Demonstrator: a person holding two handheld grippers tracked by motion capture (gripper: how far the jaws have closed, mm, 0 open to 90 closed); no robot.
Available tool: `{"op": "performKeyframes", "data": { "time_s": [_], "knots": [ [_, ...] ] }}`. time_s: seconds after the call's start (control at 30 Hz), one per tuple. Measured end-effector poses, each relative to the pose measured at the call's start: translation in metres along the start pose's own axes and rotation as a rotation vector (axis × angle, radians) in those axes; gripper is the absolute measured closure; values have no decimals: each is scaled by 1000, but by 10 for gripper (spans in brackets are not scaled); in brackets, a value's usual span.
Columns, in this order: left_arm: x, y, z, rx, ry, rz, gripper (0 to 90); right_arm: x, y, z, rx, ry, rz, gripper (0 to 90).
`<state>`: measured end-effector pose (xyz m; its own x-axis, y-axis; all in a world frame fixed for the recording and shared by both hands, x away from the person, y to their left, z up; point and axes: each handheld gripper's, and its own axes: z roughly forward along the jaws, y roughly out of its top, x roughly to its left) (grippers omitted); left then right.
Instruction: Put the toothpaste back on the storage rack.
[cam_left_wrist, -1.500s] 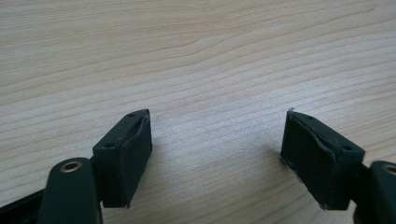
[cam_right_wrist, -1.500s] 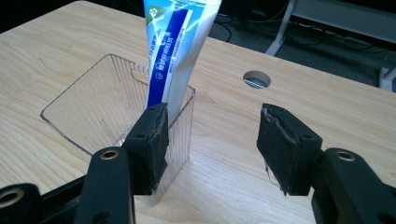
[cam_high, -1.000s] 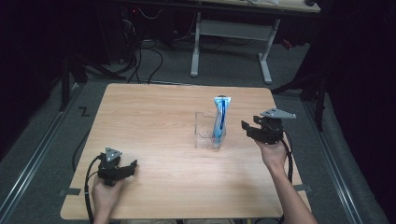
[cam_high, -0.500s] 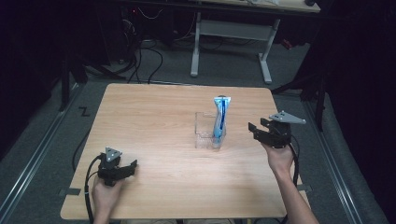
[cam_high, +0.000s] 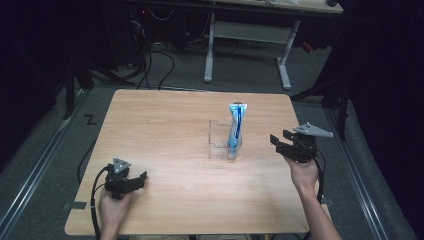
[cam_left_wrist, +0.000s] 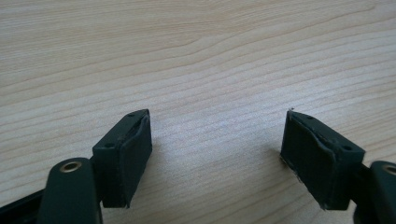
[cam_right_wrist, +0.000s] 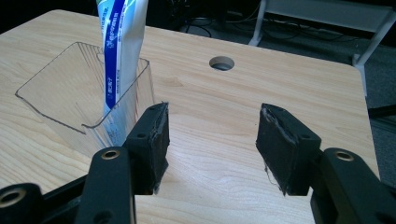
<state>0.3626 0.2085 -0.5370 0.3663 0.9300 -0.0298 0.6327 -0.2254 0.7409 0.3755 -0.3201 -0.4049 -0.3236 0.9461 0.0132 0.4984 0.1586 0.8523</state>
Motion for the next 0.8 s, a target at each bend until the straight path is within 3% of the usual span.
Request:
{"op": "performKeyframes", "data": {
  "time_s": [0.8],
  "knots": [
    [-1,0,0,-1,4,5,249,-7,-25,-10,-1,-3,37,446]
  ]
}}
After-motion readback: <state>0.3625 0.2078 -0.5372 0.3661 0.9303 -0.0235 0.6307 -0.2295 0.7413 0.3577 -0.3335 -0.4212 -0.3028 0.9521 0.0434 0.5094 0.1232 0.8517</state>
